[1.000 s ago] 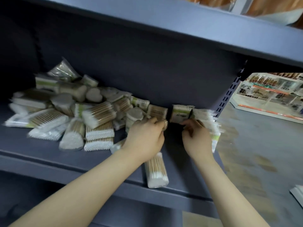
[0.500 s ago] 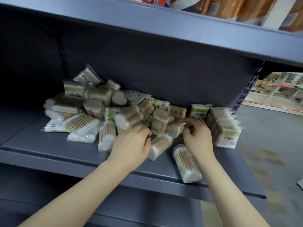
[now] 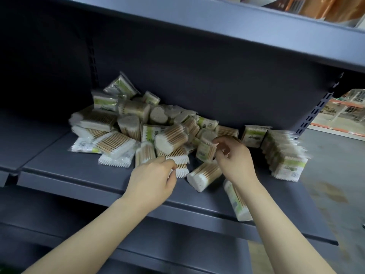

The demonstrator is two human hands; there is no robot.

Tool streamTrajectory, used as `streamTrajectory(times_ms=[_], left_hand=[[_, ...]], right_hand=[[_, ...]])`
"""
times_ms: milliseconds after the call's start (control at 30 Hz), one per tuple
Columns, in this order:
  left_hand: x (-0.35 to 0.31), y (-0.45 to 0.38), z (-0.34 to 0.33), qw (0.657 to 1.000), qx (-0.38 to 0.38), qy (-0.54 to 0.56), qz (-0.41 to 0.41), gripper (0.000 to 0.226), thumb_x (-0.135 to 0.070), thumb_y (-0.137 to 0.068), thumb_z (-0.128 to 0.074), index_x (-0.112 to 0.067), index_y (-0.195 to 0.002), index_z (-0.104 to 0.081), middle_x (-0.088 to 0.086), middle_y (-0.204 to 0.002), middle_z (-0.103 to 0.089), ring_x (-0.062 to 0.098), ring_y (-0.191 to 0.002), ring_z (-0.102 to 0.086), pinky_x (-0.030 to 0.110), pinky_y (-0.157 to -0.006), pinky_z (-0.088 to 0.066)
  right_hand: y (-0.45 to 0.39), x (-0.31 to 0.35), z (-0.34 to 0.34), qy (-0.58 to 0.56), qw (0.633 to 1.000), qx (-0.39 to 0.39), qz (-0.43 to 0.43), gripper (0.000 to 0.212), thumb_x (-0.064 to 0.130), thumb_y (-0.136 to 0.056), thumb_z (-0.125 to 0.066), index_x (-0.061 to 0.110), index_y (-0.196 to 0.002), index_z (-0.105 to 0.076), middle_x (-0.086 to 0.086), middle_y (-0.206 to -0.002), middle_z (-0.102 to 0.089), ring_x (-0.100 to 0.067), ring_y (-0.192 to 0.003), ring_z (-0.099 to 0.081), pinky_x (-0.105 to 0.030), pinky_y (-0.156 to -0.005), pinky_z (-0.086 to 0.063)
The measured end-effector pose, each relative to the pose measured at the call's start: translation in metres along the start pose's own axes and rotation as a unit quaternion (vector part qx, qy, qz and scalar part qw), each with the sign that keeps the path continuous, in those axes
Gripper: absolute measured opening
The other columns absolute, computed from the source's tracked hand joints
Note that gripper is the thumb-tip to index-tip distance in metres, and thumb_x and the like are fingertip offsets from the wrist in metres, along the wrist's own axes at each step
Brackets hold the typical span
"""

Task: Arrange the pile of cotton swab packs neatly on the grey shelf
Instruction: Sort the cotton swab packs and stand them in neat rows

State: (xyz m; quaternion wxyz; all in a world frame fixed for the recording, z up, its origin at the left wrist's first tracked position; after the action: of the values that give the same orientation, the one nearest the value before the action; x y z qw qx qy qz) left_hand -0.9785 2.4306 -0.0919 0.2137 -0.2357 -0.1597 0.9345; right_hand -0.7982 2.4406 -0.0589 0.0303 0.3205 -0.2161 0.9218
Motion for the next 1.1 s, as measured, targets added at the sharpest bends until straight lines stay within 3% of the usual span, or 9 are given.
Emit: streamTrajectory(times_ms=[67,133,300,433,533,733,867,1100], left_hand=[[0.003,-0.001,0.007,0.999,-0.03,-0.003,-0.012,0.014,-0.018,-0.079,-0.055,-0.016,-0.08,-0.068,-0.003,-0.074,-0.062,0.021,-0.063,-0.06,0.032,-0.048,-0.046],[0.008,-0.003,0.012,0.998,-0.05,-0.021,-0.013,0.016,-0.021,-0.074,-0.053,-0.016,-0.073,-0.067,-0.002,-0.07,-0.061,0.021,-0.061,-0.059,0.031,-0.047,-0.045],[0.026,-0.006,0.029,0.996,-0.081,-0.025,0.009,0.012,-0.022,-0.073,-0.055,-0.014,-0.073,-0.064,0.002,-0.073,-0.058,0.025,-0.066,-0.057,0.03,-0.052,-0.044],[0.035,-0.013,0.04,0.994,-0.102,-0.039,0.005,0.031,-0.03,-0.077,-0.04,-0.013,-0.078,-0.066,0.003,-0.075,-0.057,0.027,-0.066,-0.055,0.032,-0.055,-0.044],[0.049,-0.019,0.045,0.993,-0.108,-0.041,0.026,0.034,-0.031,-0.078,-0.039,-0.011,-0.082,-0.067,0.006,-0.078,-0.059,0.03,-0.069,-0.057,0.036,-0.06,-0.048],[0.068,-0.027,0.046,0.991,-0.098,-0.069,0.057,0.037,-0.031,-0.075,-0.038,-0.01,-0.081,-0.068,0.009,-0.077,-0.061,0.033,-0.067,-0.057,0.033,-0.059,-0.044],[0.072,-0.029,0.043,0.991,-0.094,-0.076,0.063,0.036,-0.028,-0.074,-0.038,-0.009,-0.081,-0.068,0.01,-0.077,-0.061,0.033,-0.065,-0.057,0.034,-0.057,-0.044],[0.071,-0.036,0.037,0.99,-0.091,-0.088,0.054,0.036,-0.027,-0.071,-0.039,-0.008,-0.081,-0.068,0.011,-0.076,-0.061,0.034,-0.066,-0.057,0.035,-0.057,-0.045]], right_hand=[[-0.008,0.009,-0.002,0.003,1.0,0.001,0.019,0.028,0.004,-0.081,-0.051,0.015,-0.102,-0.065,-0.002,-0.088,-0.062,-0.02,-0.078,-0.057,-0.029,-0.068,-0.044],[-0.017,0.021,-0.007,0.002,0.999,0.005,0.049,0.028,0.004,-0.08,-0.051,0.014,-0.101,-0.065,-0.004,-0.096,-0.064,-0.021,-0.083,-0.058,-0.027,-0.068,-0.041],[-0.029,0.046,-0.033,0.009,0.995,0.039,0.095,0.03,0.008,-0.081,-0.055,0.016,-0.109,-0.063,-0.007,-0.107,-0.063,-0.025,-0.098,-0.057,-0.031,-0.078,-0.044],[-0.035,0.056,-0.045,0.026,0.991,0.055,0.123,0.033,0.015,-0.083,-0.057,0.018,-0.116,-0.06,-0.006,-0.112,-0.061,-0.022,-0.105,-0.055,-0.029,-0.083,-0.043],[-0.038,0.059,-0.059,0.059,0.985,0.09,0.132,0.041,0.027,-0.085,-0.058,0.022,-0.125,-0.054,-0.004,-0.12,-0.056,-0.02,-0.11,-0.052,-0.031,-0.088,-0.043],[-0.038,0.065,-0.085,0.091,0.971,0.17,0.139,0.059,0.046,-0.084,-0.056,0.025,-0.137,-0.039,-0.003,-0.14,-0.038,-0.019,-0.128,-0.037,-0.026,-0.1,-0.03],[-0.038,0.069,-0.095,0.095,0.967,0.196,0.134,0.063,0.049,-0.081,-0.06,0.026,-0.136,-0.039,0.0,-0.141,-0.034,-0.018,-0.131,-0.03,-0.028,-0.104,-0.027],[-0.041,0.071,-0.093,0.082,0.971,0.182,0.129,0.058,0.039,-0.071,-0.069,0.022,-0.123,-0.048,-0.001,-0.127,-0.044,-0.021,-0.121,-0.039,-0.033,-0.1,-0.035]])
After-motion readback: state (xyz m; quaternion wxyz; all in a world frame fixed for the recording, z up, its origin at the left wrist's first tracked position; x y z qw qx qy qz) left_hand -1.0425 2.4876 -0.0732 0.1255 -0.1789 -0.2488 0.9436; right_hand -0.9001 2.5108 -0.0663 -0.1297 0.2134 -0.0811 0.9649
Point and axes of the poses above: each hand's wrist, its own y-axis away from the middle knuckle, its own z-axis out of the back of the hand, x = y × z, the point moved 10 cm from there along -y, towards the middle knuckle
